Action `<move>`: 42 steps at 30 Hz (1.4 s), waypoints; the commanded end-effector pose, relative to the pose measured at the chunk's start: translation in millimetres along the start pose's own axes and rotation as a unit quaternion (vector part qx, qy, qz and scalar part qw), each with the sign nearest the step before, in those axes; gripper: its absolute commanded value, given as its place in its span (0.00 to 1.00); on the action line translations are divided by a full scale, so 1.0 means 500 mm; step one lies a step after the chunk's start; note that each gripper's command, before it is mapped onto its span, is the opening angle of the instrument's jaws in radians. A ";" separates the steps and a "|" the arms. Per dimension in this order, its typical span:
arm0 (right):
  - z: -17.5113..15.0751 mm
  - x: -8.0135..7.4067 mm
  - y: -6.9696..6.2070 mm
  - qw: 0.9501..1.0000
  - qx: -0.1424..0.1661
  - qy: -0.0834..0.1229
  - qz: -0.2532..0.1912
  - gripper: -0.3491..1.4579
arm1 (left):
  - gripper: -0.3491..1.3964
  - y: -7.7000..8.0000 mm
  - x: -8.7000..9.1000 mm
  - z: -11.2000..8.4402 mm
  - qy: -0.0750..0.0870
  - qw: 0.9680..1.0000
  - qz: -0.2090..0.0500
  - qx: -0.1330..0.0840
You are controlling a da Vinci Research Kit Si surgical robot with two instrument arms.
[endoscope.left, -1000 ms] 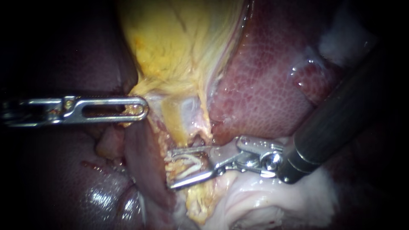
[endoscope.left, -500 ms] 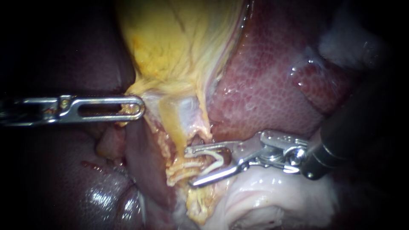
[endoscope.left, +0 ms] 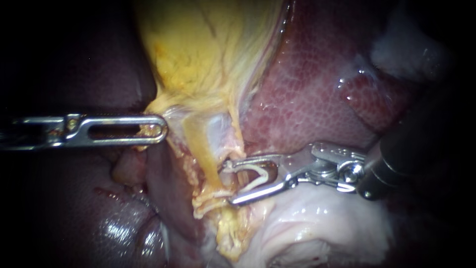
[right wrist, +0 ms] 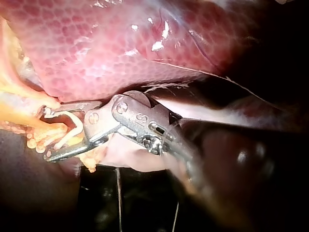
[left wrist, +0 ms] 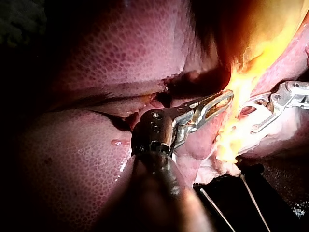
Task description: Clipping third clip left tube
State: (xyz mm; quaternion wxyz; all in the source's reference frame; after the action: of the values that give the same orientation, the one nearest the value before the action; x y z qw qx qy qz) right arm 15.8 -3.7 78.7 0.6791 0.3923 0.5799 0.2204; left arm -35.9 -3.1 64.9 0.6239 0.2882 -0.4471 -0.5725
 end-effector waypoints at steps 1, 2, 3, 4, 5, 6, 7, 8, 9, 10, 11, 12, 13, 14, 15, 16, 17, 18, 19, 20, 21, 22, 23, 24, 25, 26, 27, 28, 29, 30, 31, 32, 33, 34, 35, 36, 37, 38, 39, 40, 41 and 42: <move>0.0011 -0.0004 0.0002 1.000 -0.001 0.000 -0.001 0.52 | 0.00 0.0000 0.0000 0.0000 0.000 1.000 0.000 0.000; 0.0021 -0.0007 0.0004 1.000 -0.002 0.000 -0.002 0.52 | 0.00 0.0000 0.0000 0.0000 0.000 1.000 0.000 0.000; 0.0031 -0.0010 0.0006 1.000 -0.002 0.000 -0.003 0.52 | 0.00 0.0000 0.0000 0.0000 0.000 1.000 0.000 0.000; 0.0042 -0.0012 0.0007 1.000 -0.004 0.000 -0.003 0.52 | 0.00 0.0000 0.0000 0.0000 0.000 1.000 0.000 0.000; 0.0050 -0.0014 0.0008 1.000 -0.001 0.001 -0.004 0.52 | 0.00 0.0000 0.0000 0.0000 0.000 1.000 0.000 0.000; 0.0055 -0.0015 0.0007 1.000 0.000 0.000 -0.005 0.52 | 0.00 0.0000 0.0000 0.0000 0.000 1.000 0.000 0.000; 0.0059 -0.0016 0.0003 1.000 0.004 0.002 0.001 0.52 | 0.00 0.0001 0.0000 0.0000 0.000 1.000 0.000 0.000; 0.0059 -0.0016 -0.0001 1.000 0.009 0.005 0.003 0.52 | 0.00 0.0002 0.0000 -0.0001 0.000 1.000 0.000 0.000; 0.0058 -0.0014 -0.0005 1.000 0.015 0.010 0.006 0.52 | 0.00 0.0003 -0.0001 -0.0001 0.000 1.000 0.000 0.000; 0.0056 -0.0009 -0.0012 1.000 0.021 0.017 0.009 0.52 | 0.00 0.0004 -0.0001 -0.0001 0.000 1.000 0.000 0.000; 0.0055 -0.0005 -0.0016 0.999 0.026 0.020 0.012 0.52 | 0.00 0.0005 -0.0001 -0.0001 0.000 1.000 0.000 0.000; 0.0054 0.0000 -0.0021 0.999 0.031 0.024 0.018 0.52 | 0.00 0.0007 -0.0002 0.0000 0.001 1.000 0.000 0.000; 0.0053 0.0005 -0.0028 0.999 0.038 0.029 0.021 0.52 | 0.00 0.0009 -0.0002 0.0000 0.001 1.000 0.000 0.001; 0.0053 0.0008 -0.0034 0.998 0.045 0.034 0.026 0.52 | 0.00 0.0011 -0.0003 0.0000 0.001 1.000 0.000 0.001; 0.0052 0.0011 -0.0039 0.998 0.051 0.038 0.029 0.52 | 0.00 0.0013 -0.0003 0.0000 0.001 1.000 0.001 0.001; 0.0053 0.0015 -0.0046 0.997 0.059 0.041 0.031 0.52 | 0.00 0.0016 -0.0004 0.0000 0.000 1.000 0.001 0.000; 0.0054 0.0018 -0.0051 0.996 0.064 0.044 0.033 0.52 | 0.00 0.0018 -0.0004 0.0000 0.000 1.000 0.001 0.000; 0.0055 0.0020 -0.0056 0.996 0.068 0.045 0.036 0.52 | 0.00 0.0020 -0.0005 0.0000 0.000 1.000 0.001 0.000; 0.0057 0.0023 -0.0060 0.996 0.072 0.047 0.038 0.52 | 0.00 0.0022 -0.0006 0.0000 -0.001 1.000 0.001 -0.001; 0.0060 0.0025 -0.0065 0.995 0.077 0.050 0.041 0.52 | 0.00 0.0025 -0.0006 0.0000 0.000 1.000 0.001 -0.001; 0.0063 0.0027 -0.0067 0.995 0.080 0.053 0.041 0.52 | 0.00 0.0026 -0.0007 0.0000 0.000 1.000 0.001 -0.001; 0.0068 0.0029 -0.0068 0.994 0.082 0.052 0.040 0.52 | 0.00 0.0027 -0.0007 0.0000 0.000 1.000 0.001 -0.001; 0.0072 0.0030 -0.0068 0.994 0.082 0.052 0.040 0.52 | 0.00 0.0027 -0.0007 0.0001 0.000 1.000 0.001 -0.001; 0.0077 0.0030 -0.0066 0.995 0.081 0.052 0.040 0.52 | 0.00 0.0026 -0.0007 0.0002 -0.001 1.000 0.001 -0.001; 0.0083 0.0029 -0.0064 0.995 0.081 0.052 0.040 0.52 | 0.00 0.0025 -0.0007 0.0003 -0.001 1.000 0.001 -0.001; 0.0090 0.0027 -0.0062 0.994 0.081 0.054 0.042 0.52 | 0.00 0.0023 -0.0006 0.0004 -0.001 1.000 0.001 -0.002; 0.0094 0.0025 -0.0060 0.994 0.080 0.054 0.042 0.52 | 0.00 0.0022 -0.0006 0.0004 -0.001 1.000 0.001 -0.002; 0.0099 0.0024 -0.0058 0.994 0.080 0.055 0.041 0.52 | 0.00 0.0022 -0.0006 0.0004 -0.001 1.000 0.000 -0.002; 0.0102 0.0023 -0.0057 0.994 0.080 0.055 0.044 0.52 | 0.00 0.0022 -0.0006 0.0004 -0.001 1.000 0.000 -0.002; 0.0104 0.0023 -0.0057 0.994 0.081 0.056 0.044 0.52 | 0.00 0.0022 -0.0006 0.0004 -0.001 1.000 0.000 -0.002; 0.0105 0.0024 -0.0057 0.994 0.081 0.056 0.044 0.52 | 0.00 0.0022 -0.0006 0.0004 -0.001 1.000 0.000 -0.002; 0.0105 0.0028 -0.0056 0.994 0.081 0.058 0.044 0.52 | 0.00 0.0022 -0.0006 0.0004 -0.001 1.000 0.000 -0.002; 0.0104 0.0031 -0.0056 0.994 0.082 0.060 0.045 0.52 | 0.00 0.0022 -0.0006 0.0004 -0.001 1.000 0.000 -0.002; 0.0103 0.0035 -0.0055 0.994 0.082 0.062 0.045 0.52 | 0.00 0.0022 -0.0006 0.0004 -0.001 1.000 0.000 -0.002; 0.0102 0.0040 -0.0055 0.993 0.083 0.065 0.046 0.52 | 0.00 0.0021 -0.0006 0.0004 -0.001 1.000 0.000 -0.002; 0.0101 0.0045 -0.0054 0.993 0.084 0.067 0.047 0.52 | 0.00 0.0021 -0.0006 0.0004 -0.001 1.000 0.000 -0.002; 0.0100 0.0051 -0.0053 0.993 0.084 0.068 0.047 0.52 | 0.00 0.0021 -0.0006 0.0004 -0.001 1.000 0.000 -0.002; 0.0099 0.0057 -0.0053 0.993 0.085 0.070 0.048 0.52 | 0.00 0.0021 -0.0006 0.0004 -0.001 1.000 0.000 -0.002; 0.0096 0.0065 -0.0052 0.993 0.085 0.071 0.049 0.52 | 0.00 0.0020 -0.0006 0.0004 -0.001 1.000 0.000 -0.002; 0.0093 0.0077 -0.0051 0.992 0.086 0.073 0.051 0.52 | 0.00 0.0019 -0.0006 0.0004 -0.001 1.000 0.000 -0.002; 0.0090 0.0087 -0.0049 0.992 0.087 0.075 0.053 0.52 | 0.00 0.0019 -0.0006 0.0005 -0.001 1.000 0.000 -0.002; 0.0086 0.0099 -0.0048 0.991 0.089 0.081 0.054 0.52 | 0.00 0.0019 -0.0006 0.0005 -0.001 1.000 0.000 -0.002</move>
State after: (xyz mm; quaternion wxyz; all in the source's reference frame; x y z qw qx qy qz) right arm 20.6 -2.1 73.6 0.5759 0.4633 0.6303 0.2376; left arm -35.7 -2.6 65.8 0.6240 0.2861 -0.4472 -0.5734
